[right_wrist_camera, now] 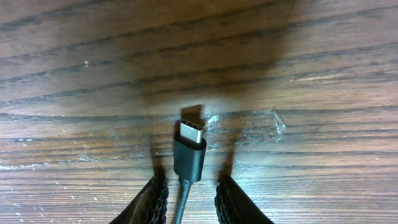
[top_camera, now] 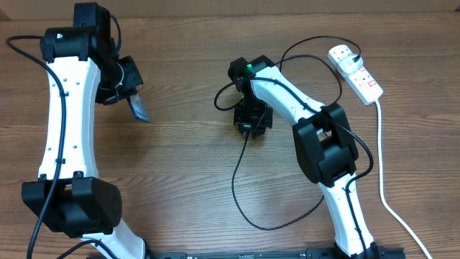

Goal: Plug charger to phone and switch on socket

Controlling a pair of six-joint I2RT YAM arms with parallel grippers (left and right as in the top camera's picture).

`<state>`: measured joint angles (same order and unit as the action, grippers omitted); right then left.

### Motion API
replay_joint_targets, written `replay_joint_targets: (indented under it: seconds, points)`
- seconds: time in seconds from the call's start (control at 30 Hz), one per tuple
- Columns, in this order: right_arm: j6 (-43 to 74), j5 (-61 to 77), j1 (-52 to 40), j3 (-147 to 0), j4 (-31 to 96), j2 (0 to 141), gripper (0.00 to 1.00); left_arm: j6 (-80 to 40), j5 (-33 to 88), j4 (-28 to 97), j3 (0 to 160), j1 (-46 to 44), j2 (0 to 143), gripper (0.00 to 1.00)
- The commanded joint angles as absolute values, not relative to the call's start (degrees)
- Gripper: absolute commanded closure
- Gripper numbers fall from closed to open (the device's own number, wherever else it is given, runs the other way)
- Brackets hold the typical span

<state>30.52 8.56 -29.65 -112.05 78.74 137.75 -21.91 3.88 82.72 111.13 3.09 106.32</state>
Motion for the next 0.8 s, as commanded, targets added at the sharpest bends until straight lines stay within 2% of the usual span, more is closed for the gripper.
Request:
replay_joint_targets:
  seconds: [0.0, 0.37, 0.53, 0.6, 0.77]
  points:
    - [28.49, 6.63, -29.61, -109.80, 76.20, 140.27, 0.74, -20.75, 4.51, 82.56, 111.79, 2.98, 106.76, 0.96]
    - [27.99, 8.23, -29.61, -107.98, 73.47, 140.27, 0.75, -20.75, 4.51, 82.91, 111.79, 2.98, 106.76, 0.96]
    - [27.99, 8.23, -29.61, -107.57, 72.93, 140.27, 0.87, -20.75, 4.51, 82.91, 111.79, 2.98, 106.76, 0.96]
    - [27.99, 8.23, -29.58, -107.59, 72.62, 140.27, 0.95, -20.75, 4.54, 82.89, 111.79, 2.98, 106.76, 0.96]
    - [27.94, 8.51, -29.54, -108.55, 72.99, 140.14, 0.96, -20.67, 5.26, 82.32, 111.79, 2.98, 106.76, 0.96]
